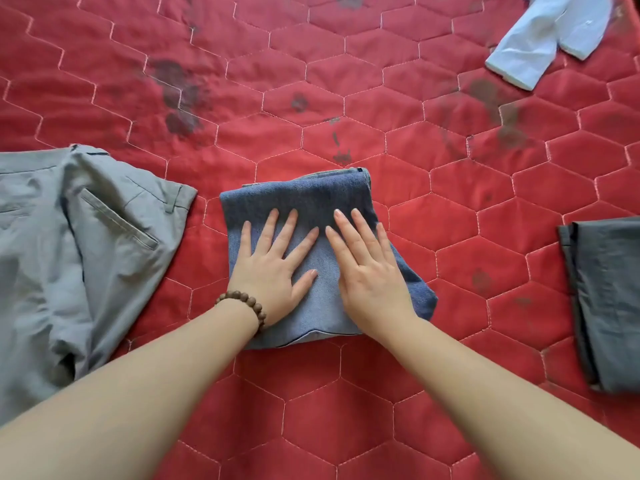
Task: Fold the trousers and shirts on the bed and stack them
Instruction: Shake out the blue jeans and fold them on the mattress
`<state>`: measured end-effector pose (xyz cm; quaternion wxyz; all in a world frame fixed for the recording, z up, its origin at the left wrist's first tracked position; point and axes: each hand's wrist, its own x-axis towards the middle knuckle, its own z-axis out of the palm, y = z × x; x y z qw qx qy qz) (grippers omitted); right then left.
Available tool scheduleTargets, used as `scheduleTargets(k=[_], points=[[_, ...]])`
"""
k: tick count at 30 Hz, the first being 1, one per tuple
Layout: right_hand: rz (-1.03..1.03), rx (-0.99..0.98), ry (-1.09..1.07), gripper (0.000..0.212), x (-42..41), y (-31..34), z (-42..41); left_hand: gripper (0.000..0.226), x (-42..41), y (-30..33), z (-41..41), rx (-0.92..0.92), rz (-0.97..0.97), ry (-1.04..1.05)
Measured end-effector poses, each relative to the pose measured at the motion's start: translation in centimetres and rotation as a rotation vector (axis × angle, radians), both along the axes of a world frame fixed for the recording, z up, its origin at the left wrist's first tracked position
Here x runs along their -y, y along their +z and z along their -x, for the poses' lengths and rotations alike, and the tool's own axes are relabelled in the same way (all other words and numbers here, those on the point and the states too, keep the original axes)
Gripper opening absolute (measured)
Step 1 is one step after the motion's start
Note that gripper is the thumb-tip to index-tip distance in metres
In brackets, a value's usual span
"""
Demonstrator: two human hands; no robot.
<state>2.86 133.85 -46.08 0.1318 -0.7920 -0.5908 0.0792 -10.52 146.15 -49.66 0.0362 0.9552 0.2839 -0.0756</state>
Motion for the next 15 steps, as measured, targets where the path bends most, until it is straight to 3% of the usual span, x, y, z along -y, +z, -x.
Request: scheduleTargets(k=[4,9,15], points=[[0.086,0.038,0.034,0.057,-5.3,-2.3,-1.8,0.057,-2.5,-0.3,-0.9,0.034,-0.004,-0.057],[0.125,0.108,-0.078,0.059,-6.4,-4.8,-2.8,0.067,-3.1,-1.2,-1.5,0.118,0.024,0.213],[0.087,0.077,-0.101,0.063,-6.5,-5.4,-3.4,0.073,-3.2,-2.1,-1.6,0.176,0.071,0.25]])
